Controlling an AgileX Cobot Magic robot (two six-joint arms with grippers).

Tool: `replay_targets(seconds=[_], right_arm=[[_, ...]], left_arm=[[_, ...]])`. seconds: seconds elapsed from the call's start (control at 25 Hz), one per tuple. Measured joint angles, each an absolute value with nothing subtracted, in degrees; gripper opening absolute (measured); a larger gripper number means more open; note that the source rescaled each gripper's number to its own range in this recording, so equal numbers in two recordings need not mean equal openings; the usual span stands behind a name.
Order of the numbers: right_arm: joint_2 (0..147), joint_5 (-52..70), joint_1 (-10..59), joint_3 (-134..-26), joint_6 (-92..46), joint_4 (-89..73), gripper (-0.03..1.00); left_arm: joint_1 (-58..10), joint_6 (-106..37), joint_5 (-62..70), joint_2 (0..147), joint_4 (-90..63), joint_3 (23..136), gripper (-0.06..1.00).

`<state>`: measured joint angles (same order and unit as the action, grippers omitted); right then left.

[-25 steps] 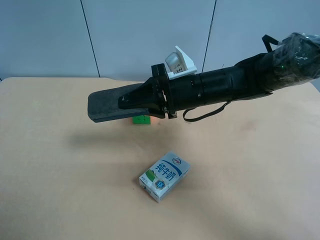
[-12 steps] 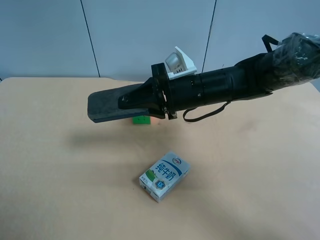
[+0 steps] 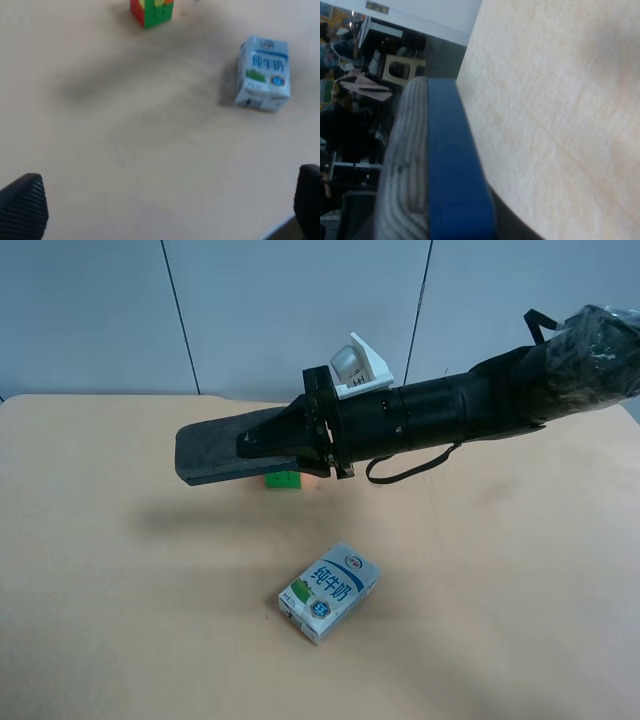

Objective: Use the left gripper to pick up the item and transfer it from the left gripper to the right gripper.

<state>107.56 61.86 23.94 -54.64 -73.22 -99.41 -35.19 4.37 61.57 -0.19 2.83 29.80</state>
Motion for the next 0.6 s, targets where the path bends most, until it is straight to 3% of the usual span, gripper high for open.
replay_targets(seconds=[0.4, 0.6], right_arm=[[107.43, 61.73, 23.94, -54.64, -71.67, -98.78, 0.00], [103.92, 56.06, 23.94, -54.64, -68.44, -92.79, 0.00]], left_arm=[[-35.19, 4.42, 60.60, -0.23, 2.72, 29.20, 1.00], [-33.68, 4.42, 60.60, -0.23, 2.72, 29.20, 1.00]])
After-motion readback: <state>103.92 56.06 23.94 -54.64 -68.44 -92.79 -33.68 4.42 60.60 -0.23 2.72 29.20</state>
